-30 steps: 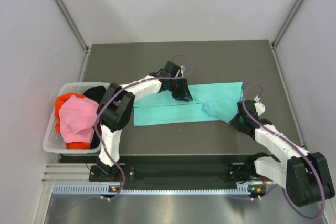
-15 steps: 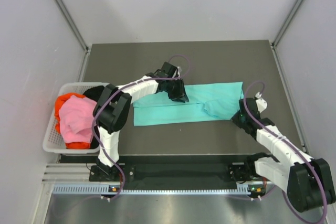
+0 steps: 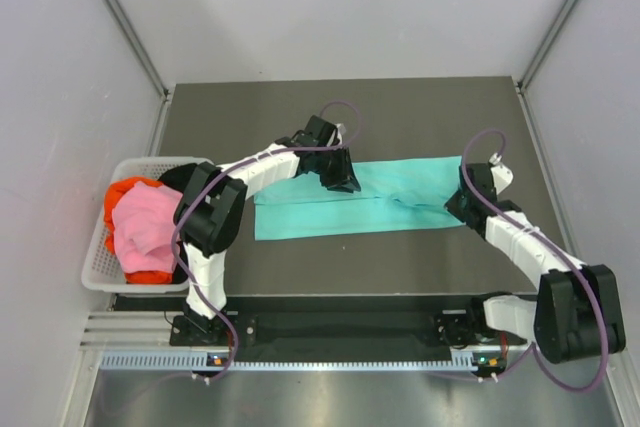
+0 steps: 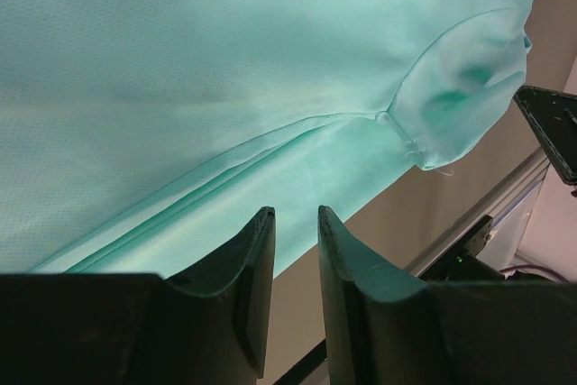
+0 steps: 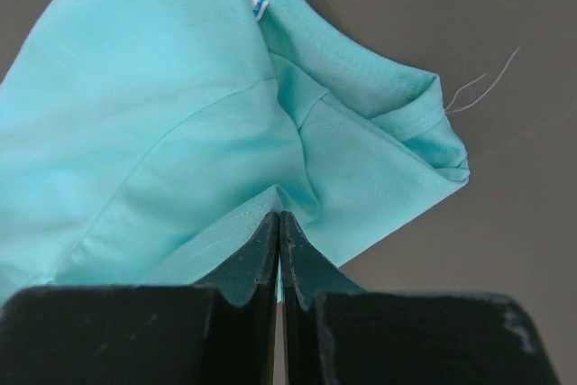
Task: Fold and stack the t-shirts
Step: Fold the tshirt
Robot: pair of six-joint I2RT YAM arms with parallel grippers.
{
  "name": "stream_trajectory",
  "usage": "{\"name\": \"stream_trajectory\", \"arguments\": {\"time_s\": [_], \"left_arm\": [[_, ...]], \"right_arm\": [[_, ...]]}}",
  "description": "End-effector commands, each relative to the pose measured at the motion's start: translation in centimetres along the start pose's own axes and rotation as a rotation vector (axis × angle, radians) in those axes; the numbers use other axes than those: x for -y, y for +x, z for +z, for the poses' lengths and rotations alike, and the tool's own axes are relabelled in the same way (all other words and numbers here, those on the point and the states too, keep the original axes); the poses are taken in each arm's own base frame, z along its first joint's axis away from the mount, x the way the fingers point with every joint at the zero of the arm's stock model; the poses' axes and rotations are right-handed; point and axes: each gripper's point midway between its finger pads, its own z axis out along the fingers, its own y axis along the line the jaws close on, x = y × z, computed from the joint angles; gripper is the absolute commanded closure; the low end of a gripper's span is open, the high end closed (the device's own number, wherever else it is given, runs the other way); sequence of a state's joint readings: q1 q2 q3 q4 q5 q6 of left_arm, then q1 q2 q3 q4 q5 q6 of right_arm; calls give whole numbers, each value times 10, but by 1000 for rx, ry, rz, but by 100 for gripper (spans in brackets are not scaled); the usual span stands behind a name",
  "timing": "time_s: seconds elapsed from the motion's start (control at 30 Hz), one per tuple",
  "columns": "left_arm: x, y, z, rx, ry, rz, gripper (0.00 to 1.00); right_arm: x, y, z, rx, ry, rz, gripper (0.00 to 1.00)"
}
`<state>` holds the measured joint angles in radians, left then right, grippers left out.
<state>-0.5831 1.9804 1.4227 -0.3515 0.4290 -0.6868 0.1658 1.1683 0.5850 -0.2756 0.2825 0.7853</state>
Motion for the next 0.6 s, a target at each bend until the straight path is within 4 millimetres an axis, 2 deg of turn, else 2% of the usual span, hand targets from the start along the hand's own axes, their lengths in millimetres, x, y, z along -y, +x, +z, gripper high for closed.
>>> {"name": "stream_trajectory", "arguments": {"time_s": [0.0,0.2,0.3,0.57], "left_arm": [[21,-12,-12,49,52,30,69],[6,-17,-12,60,-40,33,69],[3,-20,-14,74,-70,43,69],[-3,-16,-10,59,-87,29,69]], "right_arm": [[-10,-22,4,48,-16,12,100],[-6,-19,14,26,0,25,100],[-4,-29,16,44,-4,53,100],[-22,-48,22,43,-59,77,98]]}}
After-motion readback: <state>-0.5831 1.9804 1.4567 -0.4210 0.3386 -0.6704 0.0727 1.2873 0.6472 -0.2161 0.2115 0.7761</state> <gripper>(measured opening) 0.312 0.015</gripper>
